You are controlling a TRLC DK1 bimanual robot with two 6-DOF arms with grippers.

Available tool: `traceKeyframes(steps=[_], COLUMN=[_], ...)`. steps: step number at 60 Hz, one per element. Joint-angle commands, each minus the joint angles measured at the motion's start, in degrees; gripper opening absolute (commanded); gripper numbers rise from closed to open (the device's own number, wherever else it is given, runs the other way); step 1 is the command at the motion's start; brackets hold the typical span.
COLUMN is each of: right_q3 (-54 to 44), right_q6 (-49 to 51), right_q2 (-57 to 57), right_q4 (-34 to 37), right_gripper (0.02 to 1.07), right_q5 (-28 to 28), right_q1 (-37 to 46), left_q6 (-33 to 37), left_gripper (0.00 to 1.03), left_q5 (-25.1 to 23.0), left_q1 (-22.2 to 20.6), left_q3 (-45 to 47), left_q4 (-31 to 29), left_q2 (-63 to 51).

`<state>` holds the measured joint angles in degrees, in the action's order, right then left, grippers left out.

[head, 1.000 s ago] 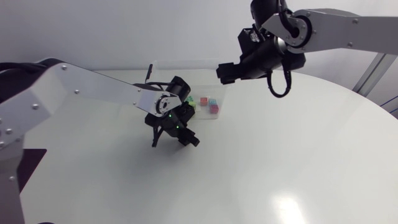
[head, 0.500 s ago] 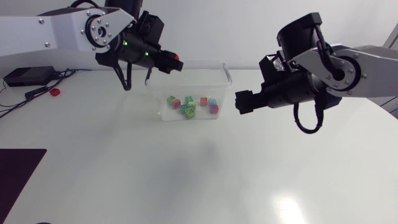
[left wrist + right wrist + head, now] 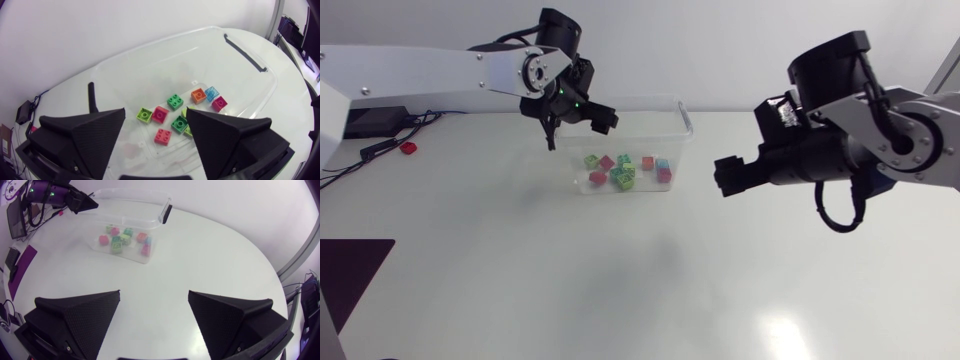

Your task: Place the duplo bricks in the container

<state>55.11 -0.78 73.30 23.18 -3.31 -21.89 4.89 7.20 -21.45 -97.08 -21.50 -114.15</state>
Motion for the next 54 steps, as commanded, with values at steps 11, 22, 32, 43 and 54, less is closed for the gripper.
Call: traceKeyframes(steps=[11,22,32,43,54], right_q3=[-4.49,-8.79,-12.84,-16.79,-21.10], right_q6=[3.76,7.37,10.36,11.94,12.90], right_q2=[-7.73,-14.15,-20.12,-26.98,-32.96], right_q4=[-1.56,-4.55,-5.95,-6.83,-7.45], right_gripper=[1.02,1.02,1.02,1.02,1.02], right_q5=[-1.35,-1.79,-1.70,-1.70,-1.79], right_q1=[5.98,11.17,15.83,19.60,20.84], left_q6=[-0.49,1.00,2.59,5.05,6.80], left_gripper=[0.99,0.99,0.99,0.99,0.99], left_q5=[0.44,0.44,0.44,0.36,0.18], left_q1=[3.52,7.57,11.78,15.48,17.50], left_q3=[11.91,25.62,36.26,49.00,59.64], left_q4=[1.98,7.79,9.19,10.77,10.60], left_q2=[17.91,32.15,45.07,61.06,76.18])
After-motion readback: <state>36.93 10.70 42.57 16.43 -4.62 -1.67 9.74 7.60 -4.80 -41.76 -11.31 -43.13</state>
